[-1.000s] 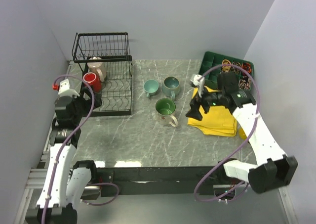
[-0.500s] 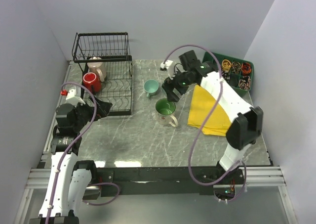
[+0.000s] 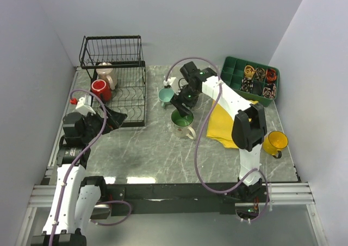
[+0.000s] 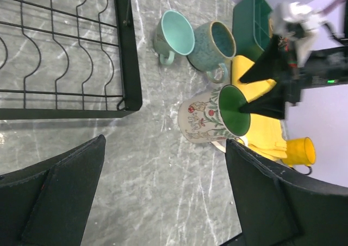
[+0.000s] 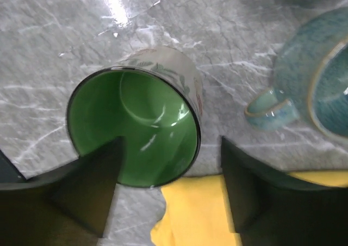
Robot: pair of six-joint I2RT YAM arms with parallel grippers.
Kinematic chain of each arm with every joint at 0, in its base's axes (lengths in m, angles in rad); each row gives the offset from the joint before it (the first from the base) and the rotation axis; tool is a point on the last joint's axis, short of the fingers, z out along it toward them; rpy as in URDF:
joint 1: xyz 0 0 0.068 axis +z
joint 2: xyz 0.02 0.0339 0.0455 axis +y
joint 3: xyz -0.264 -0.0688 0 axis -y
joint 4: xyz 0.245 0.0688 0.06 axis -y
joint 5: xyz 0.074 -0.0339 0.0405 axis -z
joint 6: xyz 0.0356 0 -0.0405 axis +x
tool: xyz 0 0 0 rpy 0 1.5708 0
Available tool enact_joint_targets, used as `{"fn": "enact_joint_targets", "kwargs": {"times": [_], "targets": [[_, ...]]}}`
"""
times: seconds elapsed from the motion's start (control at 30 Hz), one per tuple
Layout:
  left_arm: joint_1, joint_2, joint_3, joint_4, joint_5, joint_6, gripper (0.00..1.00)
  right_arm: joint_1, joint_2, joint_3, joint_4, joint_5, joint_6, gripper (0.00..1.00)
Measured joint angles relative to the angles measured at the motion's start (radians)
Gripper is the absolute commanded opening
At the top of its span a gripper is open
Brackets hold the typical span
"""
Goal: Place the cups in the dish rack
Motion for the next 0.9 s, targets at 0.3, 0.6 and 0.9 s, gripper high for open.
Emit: {"fn": "enact_joint_targets", "kwargs": {"times": [0.3, 0.6, 0.9], "targets": [[0.0, -0.003, 0.0, 0.0, 0.042, -0.042, 0.96, 0.018, 0.065, 0.001, 0.004, 0.01, -0.043, 0.51], [0.0, 0.001, 0.0, 0.02, 0.089, -0.109, 0.96, 0.018, 0.072, -0.065, 0.064, 0.008, -0.11, 0.52], [0.0, 0.007, -0.006, 0.076, 0.147, -0.175, 0.96, 0.019, 0.097, -0.066, 0.091, 0.009, -0.124, 0.07]]}}
